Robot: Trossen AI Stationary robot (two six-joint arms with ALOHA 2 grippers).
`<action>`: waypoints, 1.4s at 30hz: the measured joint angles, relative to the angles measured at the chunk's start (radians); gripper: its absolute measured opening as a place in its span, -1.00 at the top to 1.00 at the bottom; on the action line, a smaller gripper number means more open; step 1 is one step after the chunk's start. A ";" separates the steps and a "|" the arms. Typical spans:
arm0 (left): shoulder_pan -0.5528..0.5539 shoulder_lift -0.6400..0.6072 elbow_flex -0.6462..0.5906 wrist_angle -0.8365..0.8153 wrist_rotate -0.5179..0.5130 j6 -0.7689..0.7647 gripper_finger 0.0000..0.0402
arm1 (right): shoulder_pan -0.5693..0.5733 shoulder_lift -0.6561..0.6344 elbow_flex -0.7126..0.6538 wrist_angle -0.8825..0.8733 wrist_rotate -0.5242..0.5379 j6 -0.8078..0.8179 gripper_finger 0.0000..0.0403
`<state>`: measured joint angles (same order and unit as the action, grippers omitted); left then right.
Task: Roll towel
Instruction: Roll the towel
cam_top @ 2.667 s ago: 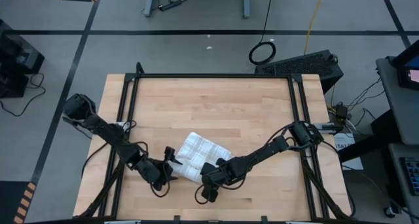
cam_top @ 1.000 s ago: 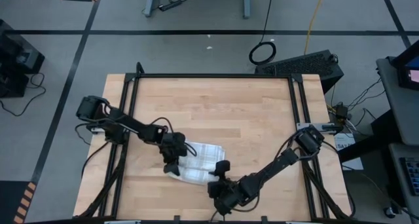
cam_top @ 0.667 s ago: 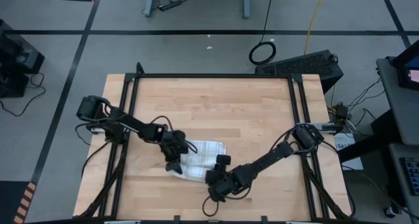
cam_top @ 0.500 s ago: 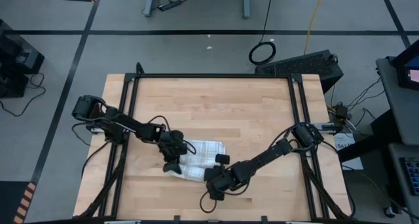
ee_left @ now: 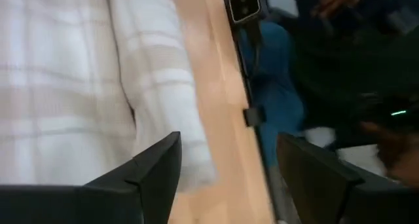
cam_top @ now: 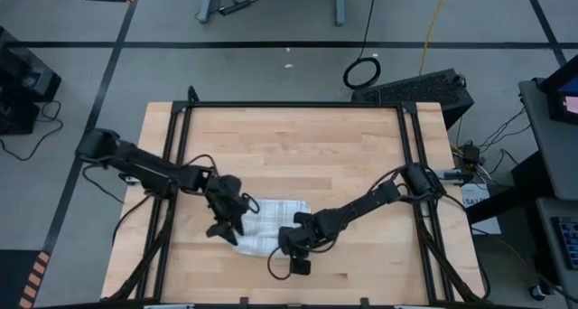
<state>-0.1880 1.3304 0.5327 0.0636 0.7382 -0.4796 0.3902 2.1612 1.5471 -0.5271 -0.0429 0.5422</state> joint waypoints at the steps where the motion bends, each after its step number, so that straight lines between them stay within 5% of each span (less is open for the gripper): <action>1: -0.016 -0.034 0.000 -0.022 -0.045 0.025 -0.25 | -0.006 0.000 0.000 0.000 -0.015 0.008 0.76; 8: -0.301 -0.185 0.000 -0.039 -0.592 0.183 -0.25 | -0.040 0.001 -0.002 0.069 -0.096 0.069 0.79; 15: -0.559 -0.118 0.001 0.033 -0.977 0.257 -0.25 | -0.088 0.006 -0.002 0.097 -0.175 0.070 0.77; 25: -0.590 0.051 0.000 0.013 -1.091 0.326 -0.36 | -0.136 0.008 -0.002 0.106 -0.304 0.074 0.77; 32: -0.587 0.053 0.001 -0.039 -1.081 0.235 -0.76 | -0.138 0.008 -0.002 0.121 -0.298 0.118 0.77; 36: -0.557 0.072 0.001 -0.075 -1.129 0.307 -0.96 | -0.134 0.008 -0.002 0.140 -0.292 0.108 0.77; 42: -0.564 0.099 0.001 -0.022 -1.173 0.387 -0.92 | -0.134 0.008 -0.002 0.139 -0.294 0.103 0.77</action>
<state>-0.7520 1.4292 0.5339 0.0414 -0.4344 -0.0926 0.2565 2.1693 1.5455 -0.3885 -0.3366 0.6456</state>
